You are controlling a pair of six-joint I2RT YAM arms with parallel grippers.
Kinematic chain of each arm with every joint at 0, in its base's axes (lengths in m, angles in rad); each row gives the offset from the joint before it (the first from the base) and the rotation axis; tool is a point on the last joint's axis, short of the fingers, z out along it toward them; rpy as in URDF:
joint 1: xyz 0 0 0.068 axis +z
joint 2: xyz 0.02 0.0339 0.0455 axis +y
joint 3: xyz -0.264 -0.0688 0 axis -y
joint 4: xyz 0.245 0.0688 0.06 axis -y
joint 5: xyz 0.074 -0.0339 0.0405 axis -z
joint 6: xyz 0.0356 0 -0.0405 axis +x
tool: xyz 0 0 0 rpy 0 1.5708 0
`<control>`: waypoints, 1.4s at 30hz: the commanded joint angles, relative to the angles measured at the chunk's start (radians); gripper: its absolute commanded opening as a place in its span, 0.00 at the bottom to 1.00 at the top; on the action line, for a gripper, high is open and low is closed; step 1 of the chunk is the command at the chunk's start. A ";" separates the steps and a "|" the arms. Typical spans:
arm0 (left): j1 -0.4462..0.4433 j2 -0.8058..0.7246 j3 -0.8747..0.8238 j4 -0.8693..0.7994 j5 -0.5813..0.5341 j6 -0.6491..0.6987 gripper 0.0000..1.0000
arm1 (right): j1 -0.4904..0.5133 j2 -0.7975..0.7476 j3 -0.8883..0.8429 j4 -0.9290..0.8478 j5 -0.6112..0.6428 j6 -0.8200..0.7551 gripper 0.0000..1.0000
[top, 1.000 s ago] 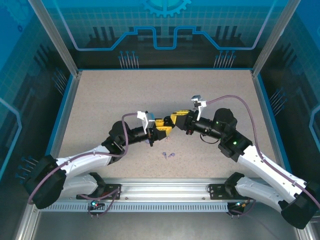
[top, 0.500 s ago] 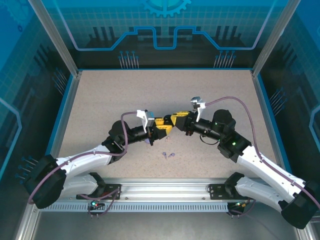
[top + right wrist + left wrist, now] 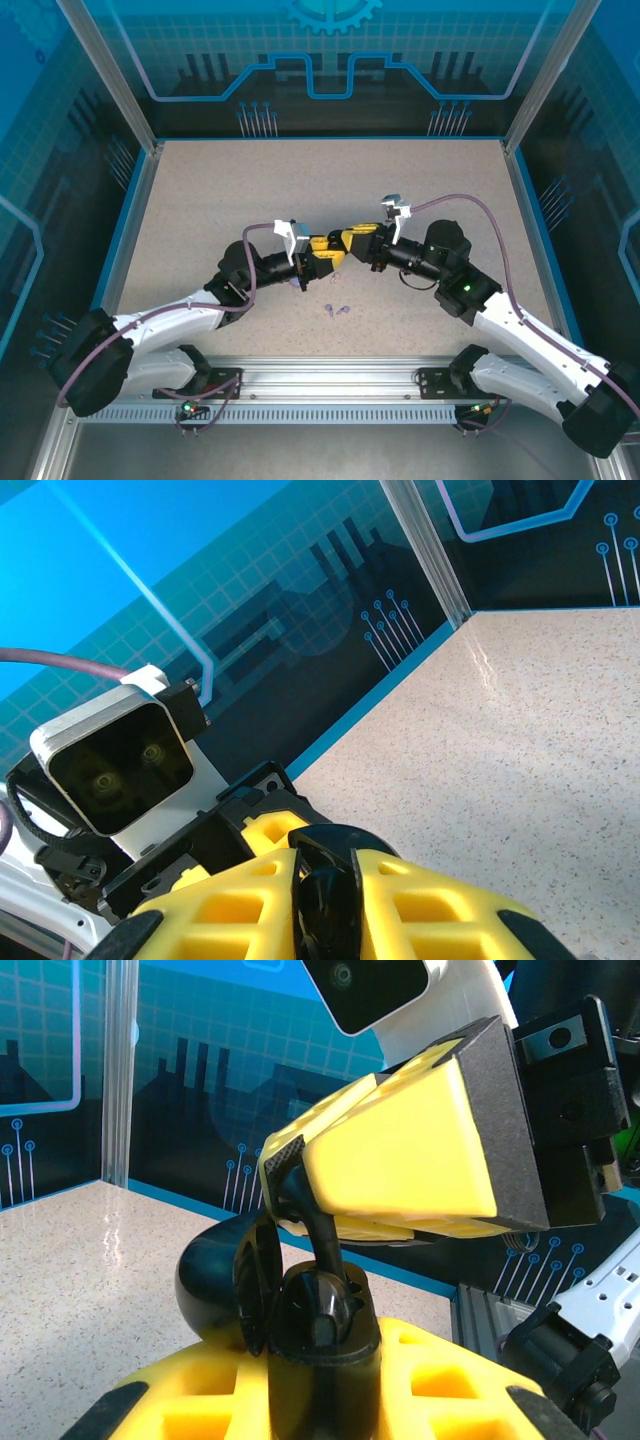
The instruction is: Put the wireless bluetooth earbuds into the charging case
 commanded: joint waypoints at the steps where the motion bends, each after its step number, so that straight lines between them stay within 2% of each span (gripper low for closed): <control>1: -0.007 0.005 0.018 0.070 -0.020 0.008 0.00 | 0.015 -0.002 -0.010 0.003 -0.025 0.012 0.20; 29: -0.008 -0.004 -0.008 0.109 -0.042 0.038 0.00 | 0.017 -0.018 -0.016 -0.092 -0.012 -0.009 0.23; 37: -0.007 -0.004 -0.009 0.097 -0.036 0.047 0.00 | 0.013 -0.027 0.031 -0.132 -0.005 -0.024 0.41; 42: -0.007 -0.002 -0.009 0.090 -0.036 0.055 0.00 | -0.004 -0.054 0.101 -0.210 -0.006 -0.041 0.56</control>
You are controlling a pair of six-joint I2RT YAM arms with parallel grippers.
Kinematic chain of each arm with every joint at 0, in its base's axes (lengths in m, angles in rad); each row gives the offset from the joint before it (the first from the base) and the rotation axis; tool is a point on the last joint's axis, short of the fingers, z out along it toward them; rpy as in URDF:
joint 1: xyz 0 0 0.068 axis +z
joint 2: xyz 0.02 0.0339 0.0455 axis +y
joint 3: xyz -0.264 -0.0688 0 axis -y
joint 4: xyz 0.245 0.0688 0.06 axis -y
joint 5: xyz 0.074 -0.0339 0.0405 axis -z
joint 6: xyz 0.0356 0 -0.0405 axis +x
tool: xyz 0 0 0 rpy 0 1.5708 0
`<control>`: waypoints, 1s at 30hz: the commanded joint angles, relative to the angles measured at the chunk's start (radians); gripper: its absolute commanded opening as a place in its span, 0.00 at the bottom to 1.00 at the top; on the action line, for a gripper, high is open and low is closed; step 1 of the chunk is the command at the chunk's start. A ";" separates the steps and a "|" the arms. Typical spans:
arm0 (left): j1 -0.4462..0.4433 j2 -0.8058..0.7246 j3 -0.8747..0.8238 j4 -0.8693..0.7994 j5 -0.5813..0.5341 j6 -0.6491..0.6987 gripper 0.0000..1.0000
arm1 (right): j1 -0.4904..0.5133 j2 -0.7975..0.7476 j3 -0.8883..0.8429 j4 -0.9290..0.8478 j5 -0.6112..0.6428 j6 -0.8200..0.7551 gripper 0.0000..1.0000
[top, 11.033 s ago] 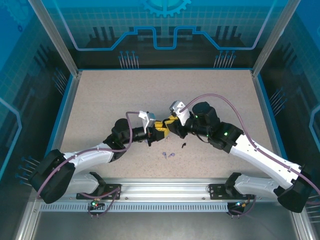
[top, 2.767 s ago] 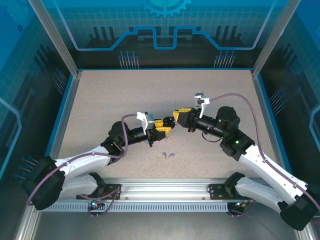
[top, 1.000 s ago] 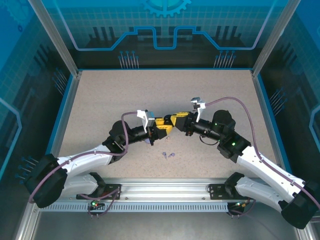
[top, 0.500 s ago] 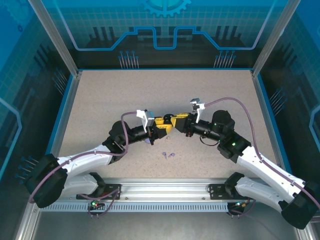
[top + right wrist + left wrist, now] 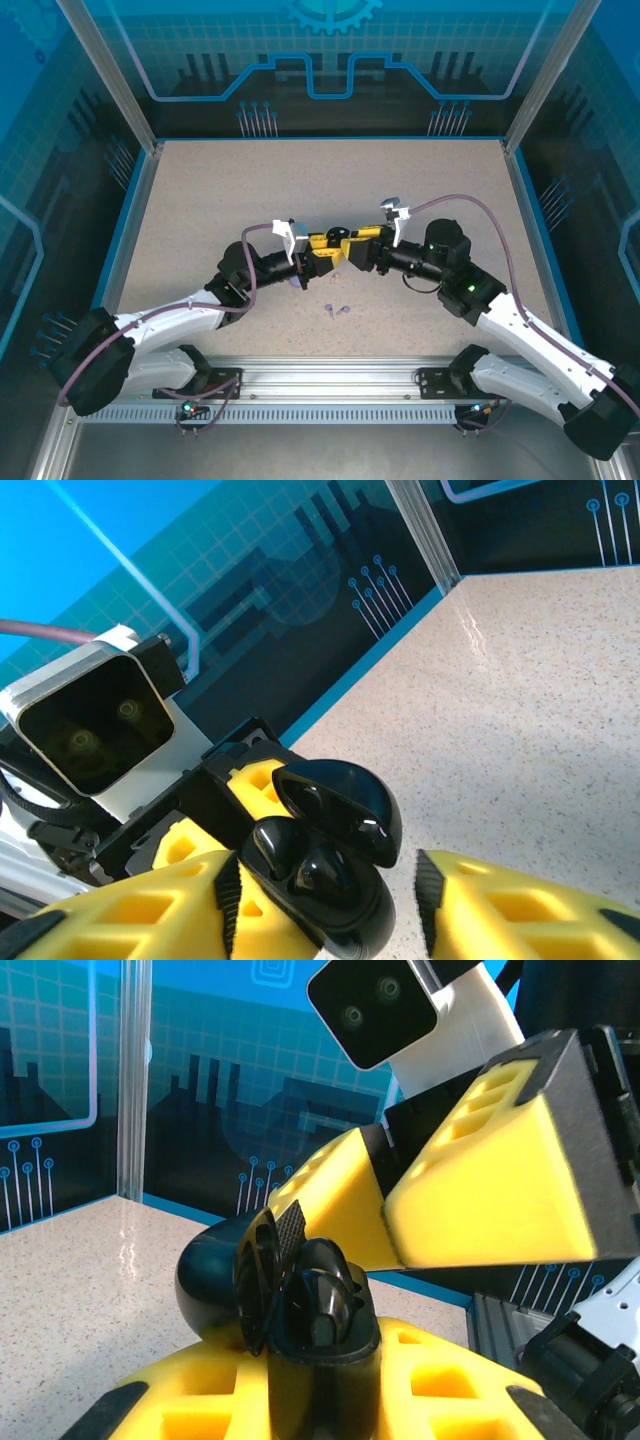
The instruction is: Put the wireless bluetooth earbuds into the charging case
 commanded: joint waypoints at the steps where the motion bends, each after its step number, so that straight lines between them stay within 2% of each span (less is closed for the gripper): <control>1: -0.008 -0.008 -0.006 0.058 -0.008 0.028 0.00 | -0.010 -0.038 0.069 -0.072 -0.008 -0.019 0.58; 5: -0.007 -0.005 -0.008 0.064 -0.005 0.033 0.00 | -0.045 -0.053 0.092 -0.093 -0.038 0.008 0.67; 9: -0.007 -0.009 -0.011 0.074 0.009 0.038 0.00 | -0.079 -0.040 0.138 -0.204 -0.033 0.004 0.79; 13: -0.008 -0.021 -0.010 0.075 0.028 0.039 0.00 | -0.125 0.008 0.176 -0.205 -0.192 0.016 0.95; 15: -0.009 -0.027 -0.008 0.071 0.028 0.039 0.00 | -0.118 0.040 0.189 -0.207 -0.238 0.013 0.99; 19: -0.008 -0.033 -0.011 0.063 0.026 0.041 0.00 | -0.081 0.108 0.205 -0.180 -0.305 0.007 0.99; 24: -0.008 -0.033 -0.011 0.053 0.023 0.041 0.00 | -0.035 0.144 0.230 -0.138 -0.321 -0.005 0.97; 30: -0.007 -0.033 -0.012 0.043 0.017 0.041 0.00 | -0.019 0.153 0.271 -0.147 -0.338 -0.030 0.87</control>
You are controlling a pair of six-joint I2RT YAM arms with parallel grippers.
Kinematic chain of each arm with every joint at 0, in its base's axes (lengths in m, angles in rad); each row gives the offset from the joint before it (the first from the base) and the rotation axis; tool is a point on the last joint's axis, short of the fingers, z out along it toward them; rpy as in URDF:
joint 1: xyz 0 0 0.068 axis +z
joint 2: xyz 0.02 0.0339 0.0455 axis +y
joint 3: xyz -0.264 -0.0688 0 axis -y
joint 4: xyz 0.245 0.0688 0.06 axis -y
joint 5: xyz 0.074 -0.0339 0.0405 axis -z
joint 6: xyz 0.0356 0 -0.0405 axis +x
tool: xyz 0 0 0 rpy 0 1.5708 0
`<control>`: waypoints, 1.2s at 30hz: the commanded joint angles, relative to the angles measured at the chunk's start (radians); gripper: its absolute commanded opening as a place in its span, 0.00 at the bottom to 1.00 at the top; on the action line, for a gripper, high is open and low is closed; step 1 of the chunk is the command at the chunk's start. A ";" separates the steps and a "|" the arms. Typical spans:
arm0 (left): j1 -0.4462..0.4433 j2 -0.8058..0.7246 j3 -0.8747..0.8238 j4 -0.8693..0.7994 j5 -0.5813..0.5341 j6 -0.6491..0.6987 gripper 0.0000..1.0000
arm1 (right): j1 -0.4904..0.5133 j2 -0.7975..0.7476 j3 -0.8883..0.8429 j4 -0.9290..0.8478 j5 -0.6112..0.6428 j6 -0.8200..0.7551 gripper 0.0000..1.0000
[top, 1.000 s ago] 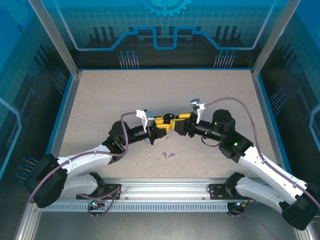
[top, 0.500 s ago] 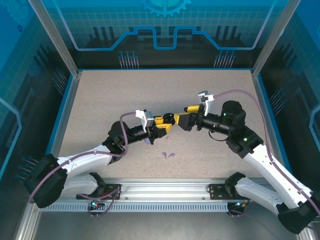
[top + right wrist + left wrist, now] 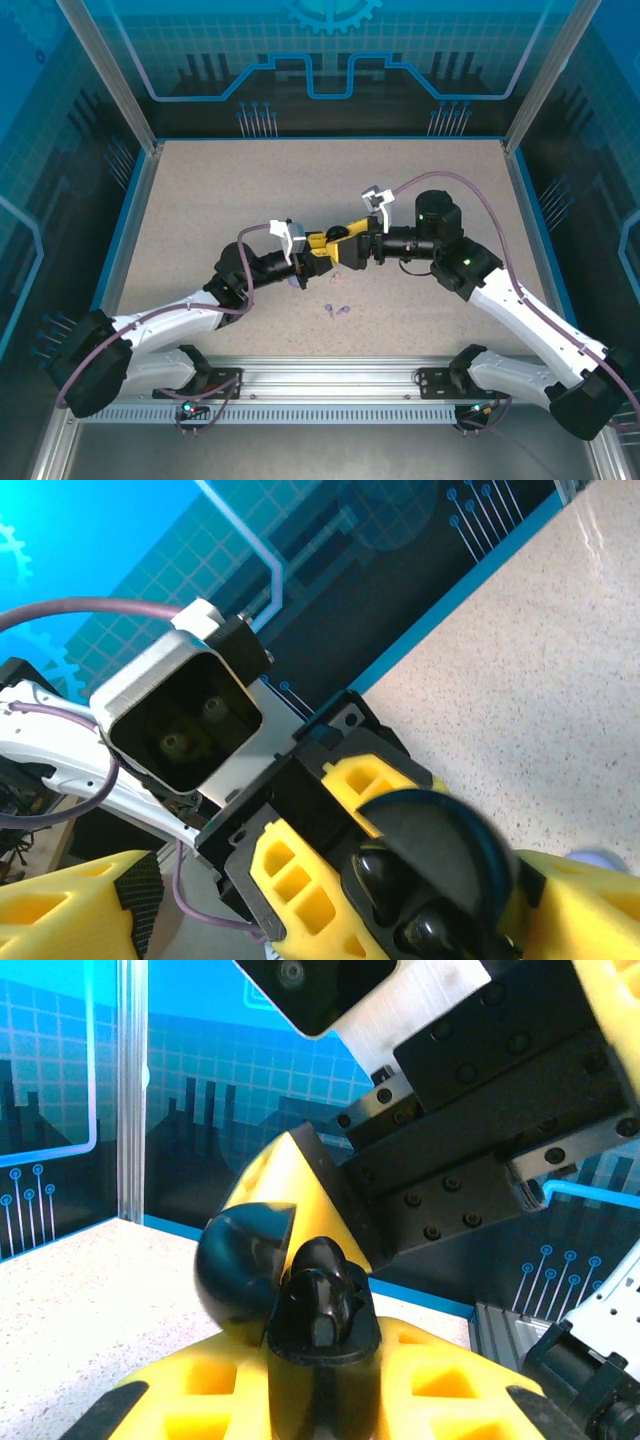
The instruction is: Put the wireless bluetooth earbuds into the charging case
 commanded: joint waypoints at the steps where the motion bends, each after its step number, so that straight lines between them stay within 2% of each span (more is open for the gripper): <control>1: -0.008 -0.017 -0.014 0.016 0.010 0.026 0.00 | 0.016 -0.004 0.053 0.013 -0.045 -0.029 0.85; 9: -0.007 -0.018 -0.016 0.010 0.002 0.029 0.00 | 0.018 -0.042 0.075 -0.060 -0.005 -0.078 0.84; 12: -0.008 -0.024 -0.016 0.005 -0.006 0.027 0.00 | 0.018 -0.058 0.101 -0.171 0.088 -0.135 0.85; 14: -0.007 -0.031 -0.015 -0.016 -0.027 0.025 0.00 | 0.019 -0.074 0.132 -0.301 0.262 -0.178 0.86; 17: -0.008 -0.046 -0.007 -0.076 -0.059 0.023 0.00 | 0.015 -0.102 0.139 -0.471 0.645 -0.163 0.96; 19: -0.008 -0.053 0.006 -0.137 -0.085 0.020 0.00 | 0.003 -0.128 0.097 -0.531 0.837 -0.116 1.00; 20: -0.007 -0.055 0.016 -0.176 -0.100 0.019 0.00 | -0.012 -0.143 0.061 -0.539 0.883 -0.098 1.00; 24: -0.002 -0.051 0.048 -0.291 -0.140 0.004 0.00 | -0.085 -0.203 -0.111 -0.475 0.851 -0.019 1.00; 28: 0.044 -0.012 0.089 -0.370 -0.139 -0.079 0.00 | -0.143 -0.222 -0.267 -0.422 0.790 0.062 1.00; 32: 0.112 0.056 0.152 -0.471 -0.104 -0.175 0.00 | -0.166 -0.207 -0.341 -0.411 0.754 0.093 1.00; 36: 0.168 0.151 0.266 -0.673 -0.079 -0.221 0.00 | -0.168 -0.196 -0.358 -0.415 0.739 0.089 1.00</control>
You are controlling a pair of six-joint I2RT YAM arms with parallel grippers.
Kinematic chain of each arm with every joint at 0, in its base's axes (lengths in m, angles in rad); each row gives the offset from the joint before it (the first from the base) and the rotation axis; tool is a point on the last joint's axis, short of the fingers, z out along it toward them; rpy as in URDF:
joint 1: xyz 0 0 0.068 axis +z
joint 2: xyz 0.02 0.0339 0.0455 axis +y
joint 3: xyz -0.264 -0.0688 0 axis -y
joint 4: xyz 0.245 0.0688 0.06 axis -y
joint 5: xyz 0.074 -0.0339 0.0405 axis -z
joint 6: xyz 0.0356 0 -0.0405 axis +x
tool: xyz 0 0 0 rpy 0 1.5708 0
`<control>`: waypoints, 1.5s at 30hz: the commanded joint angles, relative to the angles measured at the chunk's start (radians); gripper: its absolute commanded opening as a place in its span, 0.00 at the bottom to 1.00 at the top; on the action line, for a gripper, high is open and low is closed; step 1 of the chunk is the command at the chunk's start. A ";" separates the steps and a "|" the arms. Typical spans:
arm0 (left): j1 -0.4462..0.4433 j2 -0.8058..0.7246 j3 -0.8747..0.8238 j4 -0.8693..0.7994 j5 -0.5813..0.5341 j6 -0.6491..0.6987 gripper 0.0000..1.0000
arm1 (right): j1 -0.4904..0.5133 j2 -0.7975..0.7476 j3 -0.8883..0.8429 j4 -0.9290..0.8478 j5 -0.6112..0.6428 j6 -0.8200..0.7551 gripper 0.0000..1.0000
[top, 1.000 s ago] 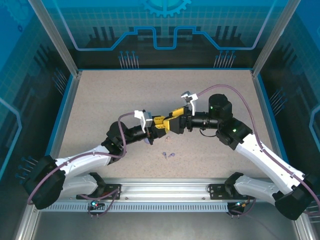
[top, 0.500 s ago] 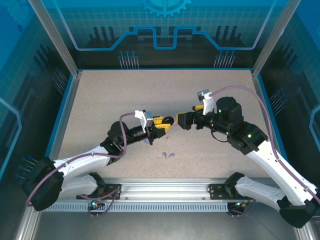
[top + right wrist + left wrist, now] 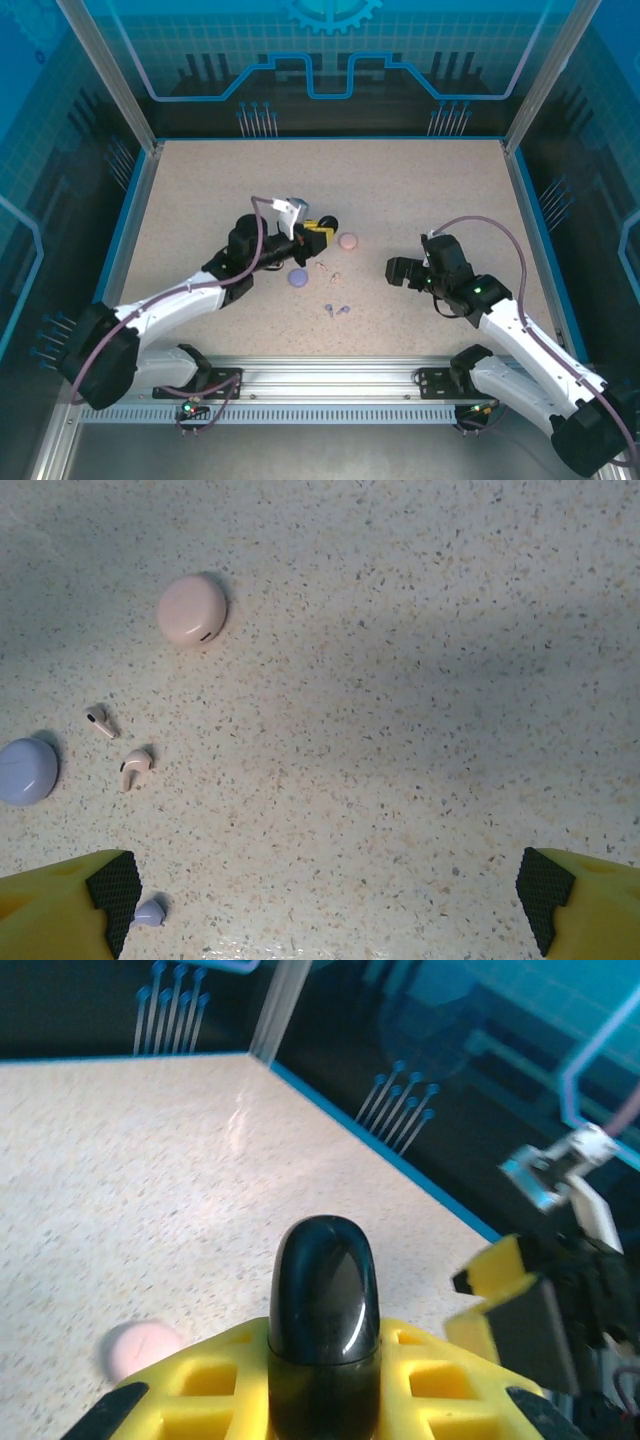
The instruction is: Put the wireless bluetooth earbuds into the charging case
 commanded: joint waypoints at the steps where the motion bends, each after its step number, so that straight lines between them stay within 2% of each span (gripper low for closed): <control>1: 0.036 0.078 0.113 -0.238 0.022 -0.079 0.00 | -0.013 -0.001 -0.006 0.011 -0.020 0.026 1.00; 5: 0.076 0.190 0.225 -0.410 0.020 -0.096 0.00 | -0.014 -0.012 -0.005 0.007 -0.014 0.017 1.00; 13: 0.102 0.409 0.394 -0.582 -0.013 -0.006 0.00 | -0.017 -0.045 -0.010 -0.023 0.005 0.006 1.00; 22: 0.129 0.601 0.487 -0.557 0.009 -0.033 0.01 | -0.021 -0.084 -0.027 -0.039 0.020 0.013 1.00; 29: 0.151 0.667 0.496 -0.536 0.012 -0.050 0.06 | -0.023 -0.094 -0.025 -0.056 0.023 0.018 1.00; 33: 0.162 0.679 0.488 -0.533 0.008 -0.051 0.13 | -0.023 -0.095 -0.029 -0.057 0.019 0.023 1.00; 37: 0.170 0.678 0.474 -0.527 0.011 -0.048 0.31 | -0.024 -0.093 -0.026 -0.061 0.023 0.002 1.00; 45: 0.181 0.675 0.466 -0.556 -0.028 -0.010 0.44 | -0.033 -0.084 0.025 -0.108 0.037 -0.051 1.00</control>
